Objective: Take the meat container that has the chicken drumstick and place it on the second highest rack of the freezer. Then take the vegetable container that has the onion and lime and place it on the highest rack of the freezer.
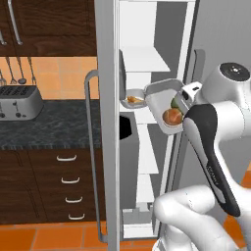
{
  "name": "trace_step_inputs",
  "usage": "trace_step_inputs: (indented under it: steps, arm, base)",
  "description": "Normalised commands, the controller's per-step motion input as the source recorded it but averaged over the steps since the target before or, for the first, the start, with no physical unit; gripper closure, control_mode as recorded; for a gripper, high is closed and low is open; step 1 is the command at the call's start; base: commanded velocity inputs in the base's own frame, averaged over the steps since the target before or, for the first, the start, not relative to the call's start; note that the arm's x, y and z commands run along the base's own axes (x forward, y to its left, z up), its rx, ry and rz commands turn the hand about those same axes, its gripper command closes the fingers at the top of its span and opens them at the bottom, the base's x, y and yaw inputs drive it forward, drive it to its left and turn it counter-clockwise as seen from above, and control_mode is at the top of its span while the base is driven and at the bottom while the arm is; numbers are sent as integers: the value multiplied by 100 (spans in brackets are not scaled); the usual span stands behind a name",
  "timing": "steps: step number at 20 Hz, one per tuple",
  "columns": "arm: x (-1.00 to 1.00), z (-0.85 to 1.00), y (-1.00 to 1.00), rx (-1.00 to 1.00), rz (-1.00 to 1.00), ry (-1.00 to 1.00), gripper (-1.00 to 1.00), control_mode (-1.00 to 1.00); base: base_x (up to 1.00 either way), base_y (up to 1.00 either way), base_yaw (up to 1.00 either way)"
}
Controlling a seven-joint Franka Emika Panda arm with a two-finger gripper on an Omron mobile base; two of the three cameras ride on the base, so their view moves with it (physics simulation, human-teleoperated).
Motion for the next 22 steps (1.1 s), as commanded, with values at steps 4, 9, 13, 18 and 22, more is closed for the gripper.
trace_step_inputs:
  steps: [4, 9, 13, 18, 22]
  arm:
    - [35, 40, 0, 5, -16, -1, 100, -100]
    - [43, 8, 0, 8, -4, 3, 100, -100]
    - [63, 0, 0, 4, 0, 2, 100, -100]
    - [82, 0, 3, 3, 0, -3, 100, -100]
    - [78, 1, 0, 4, -3, -3, 100, -100]
  base:
    - [0, 0, 0]
    - [0, 0, 0]
    - [0, 0, 0]
    - [0, 0, 0]
    - [0, 0, 0]
